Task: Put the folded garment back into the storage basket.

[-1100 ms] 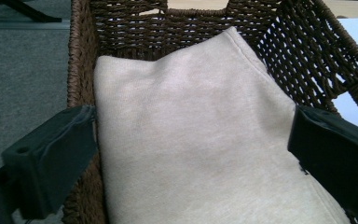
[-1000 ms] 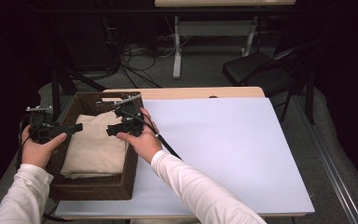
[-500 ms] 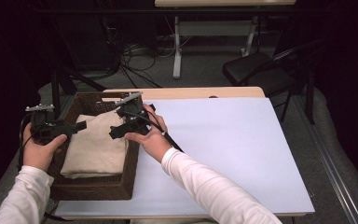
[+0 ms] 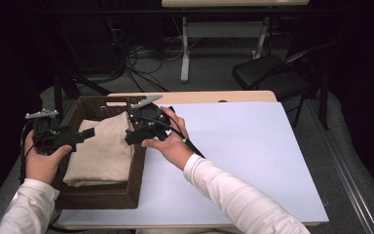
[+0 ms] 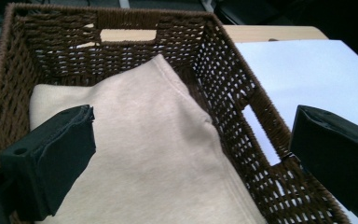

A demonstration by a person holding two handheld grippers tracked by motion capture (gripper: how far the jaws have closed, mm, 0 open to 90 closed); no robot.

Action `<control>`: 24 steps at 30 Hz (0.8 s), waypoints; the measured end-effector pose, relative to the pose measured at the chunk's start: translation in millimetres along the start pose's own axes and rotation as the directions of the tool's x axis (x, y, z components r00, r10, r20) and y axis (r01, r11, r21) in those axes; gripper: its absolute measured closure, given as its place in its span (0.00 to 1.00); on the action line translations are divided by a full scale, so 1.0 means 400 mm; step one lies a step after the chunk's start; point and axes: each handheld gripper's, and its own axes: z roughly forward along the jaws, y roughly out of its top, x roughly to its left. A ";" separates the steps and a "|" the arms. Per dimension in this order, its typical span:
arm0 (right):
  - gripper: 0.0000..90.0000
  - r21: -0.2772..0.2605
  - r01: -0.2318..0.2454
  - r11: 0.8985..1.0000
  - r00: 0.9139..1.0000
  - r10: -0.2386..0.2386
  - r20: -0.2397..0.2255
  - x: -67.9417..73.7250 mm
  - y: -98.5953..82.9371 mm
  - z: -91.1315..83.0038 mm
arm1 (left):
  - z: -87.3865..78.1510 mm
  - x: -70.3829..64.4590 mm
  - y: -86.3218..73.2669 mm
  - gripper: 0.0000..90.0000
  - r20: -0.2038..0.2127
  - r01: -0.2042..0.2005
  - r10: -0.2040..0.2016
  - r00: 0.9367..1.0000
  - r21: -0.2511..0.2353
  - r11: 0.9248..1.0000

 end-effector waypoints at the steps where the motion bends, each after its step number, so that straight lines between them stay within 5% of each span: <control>1: 0.00 -0.007 0.001 1.000 1.000 -0.001 -0.003 -0.003 -0.002 -0.007 | -0.002 -0.006 -0.001 0.00 0.001 -0.001 0.001 1.000 -0.001 1.000; 7: 0.00 -0.009 -0.003 1.000 1.000 0.003 -0.026 -0.021 -0.016 -0.038 | -0.016 -0.042 -0.006 0.00 -0.014 -0.007 0.007 1.000 -0.011 1.000; 16: 0.00 -0.002 -0.009 1.000 0.998 0.008 -0.057 -0.048 -0.049 -0.088 | -0.035 -0.098 -0.016 0.00 0.041 -0.018 0.018 0.999 -0.004 1.000; 24: 0.00 0.008 -0.005 1.000 0.997 0.005 -0.081 -0.068 -0.083 -0.132 | -0.046 -0.167 -0.025 0.00 0.037 -0.058 0.057 0.998 0.007 0.998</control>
